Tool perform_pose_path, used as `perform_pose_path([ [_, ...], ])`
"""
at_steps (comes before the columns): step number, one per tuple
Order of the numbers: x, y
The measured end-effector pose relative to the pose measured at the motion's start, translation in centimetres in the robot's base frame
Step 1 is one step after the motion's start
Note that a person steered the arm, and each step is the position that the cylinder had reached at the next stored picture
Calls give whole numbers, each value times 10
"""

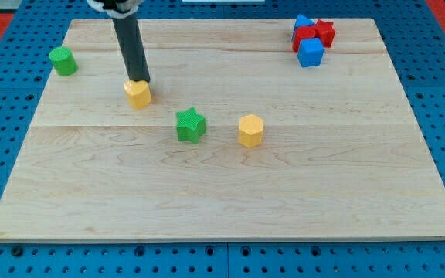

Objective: Move the green circle towards center left

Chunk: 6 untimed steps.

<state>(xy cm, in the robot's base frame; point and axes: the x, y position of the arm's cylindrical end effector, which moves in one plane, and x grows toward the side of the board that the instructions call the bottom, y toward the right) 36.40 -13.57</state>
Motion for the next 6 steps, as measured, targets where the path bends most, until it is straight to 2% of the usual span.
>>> perform_pose_path([
  [1,40,0],
  [2,57,-2],
  [4,-40,-28],
  [6,-119,-106],
])
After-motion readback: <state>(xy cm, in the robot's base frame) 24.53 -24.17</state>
